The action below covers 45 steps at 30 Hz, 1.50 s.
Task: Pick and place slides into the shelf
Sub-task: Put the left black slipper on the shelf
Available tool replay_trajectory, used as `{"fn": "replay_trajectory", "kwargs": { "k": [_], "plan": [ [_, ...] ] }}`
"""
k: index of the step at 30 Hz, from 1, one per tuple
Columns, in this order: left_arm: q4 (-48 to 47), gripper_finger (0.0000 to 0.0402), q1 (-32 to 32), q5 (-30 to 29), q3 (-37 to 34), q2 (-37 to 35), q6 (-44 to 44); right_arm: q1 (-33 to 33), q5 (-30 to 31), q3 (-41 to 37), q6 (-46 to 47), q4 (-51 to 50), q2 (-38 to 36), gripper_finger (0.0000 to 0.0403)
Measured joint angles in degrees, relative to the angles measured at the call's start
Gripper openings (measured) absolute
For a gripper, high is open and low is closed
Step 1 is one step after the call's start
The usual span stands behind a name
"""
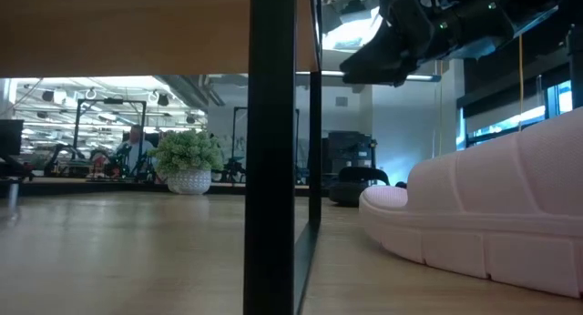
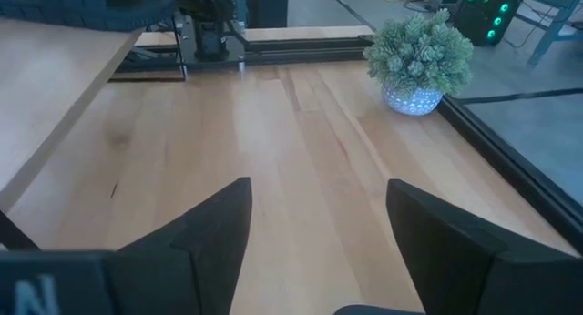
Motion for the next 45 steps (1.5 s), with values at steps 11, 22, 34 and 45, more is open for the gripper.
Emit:
{"fn": "replay_trajectory", "kwargs": {
  "k": [11, 22, 34, 45],
  "plan": [
    [4.91, 0.0169, 11.64, 20.12, -6.07, 0.07, 6.69, 0.0, -0.02, 0.0, -1.73, -1.11, 0.01, 0.0255],
    [2.24, 0.0169, 16.45, 28.03, -9.9, 0.07, 3.14, 0.0, -0.02, 0.0, -1.6, -2.6, 0.01, 0.0255],
    [-4.62, 0.0169, 16.82, 29.36, -11.1, 0.07, -3.07, 0.0, 0.0, 0.0, -1.55, -2.91, 0.01, 0.0255],
    [-6.92, 0.0169, 15.7, 36.07, -11.1, 0.07, -7.87, 0.0, 0.0, 0.0, -1.54, -3.02, 0.01, 0.0255]
  ]
}}
